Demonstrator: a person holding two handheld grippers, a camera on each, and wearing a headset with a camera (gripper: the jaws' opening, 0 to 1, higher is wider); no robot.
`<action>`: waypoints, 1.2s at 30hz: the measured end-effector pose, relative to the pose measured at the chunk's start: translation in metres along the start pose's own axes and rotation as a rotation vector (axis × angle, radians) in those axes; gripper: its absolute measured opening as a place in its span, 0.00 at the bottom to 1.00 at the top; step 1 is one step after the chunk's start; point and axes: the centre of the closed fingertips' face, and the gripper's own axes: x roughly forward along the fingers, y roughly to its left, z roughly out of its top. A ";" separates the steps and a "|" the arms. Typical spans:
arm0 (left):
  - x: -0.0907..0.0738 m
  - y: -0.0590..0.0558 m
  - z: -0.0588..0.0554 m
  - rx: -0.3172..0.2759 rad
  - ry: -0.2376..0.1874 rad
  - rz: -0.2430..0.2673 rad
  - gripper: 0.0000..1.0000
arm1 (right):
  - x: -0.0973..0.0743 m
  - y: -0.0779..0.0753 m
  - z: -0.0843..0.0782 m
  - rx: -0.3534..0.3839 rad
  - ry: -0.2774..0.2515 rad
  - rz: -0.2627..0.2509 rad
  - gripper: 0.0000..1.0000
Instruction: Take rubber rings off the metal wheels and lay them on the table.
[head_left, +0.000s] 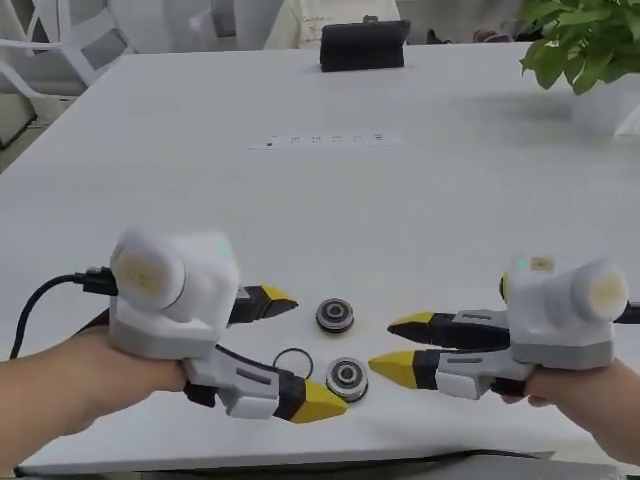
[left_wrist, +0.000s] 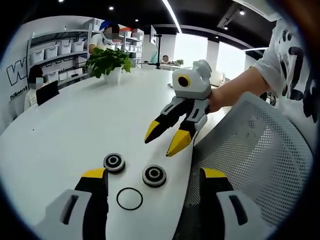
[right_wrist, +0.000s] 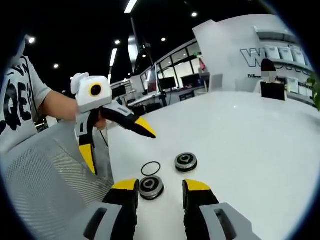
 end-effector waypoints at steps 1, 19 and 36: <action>0.002 0.000 -0.001 0.000 0.002 -0.004 0.70 | 0.000 0.000 -0.002 0.002 0.002 0.001 0.33; 0.018 0.000 -0.008 -0.009 0.027 -0.028 0.50 | 0.005 0.007 -0.026 -0.024 0.067 0.021 0.33; 0.031 -0.004 -0.017 -0.034 0.055 -0.050 0.31 | 0.015 0.012 -0.036 -0.060 0.087 0.035 0.29</action>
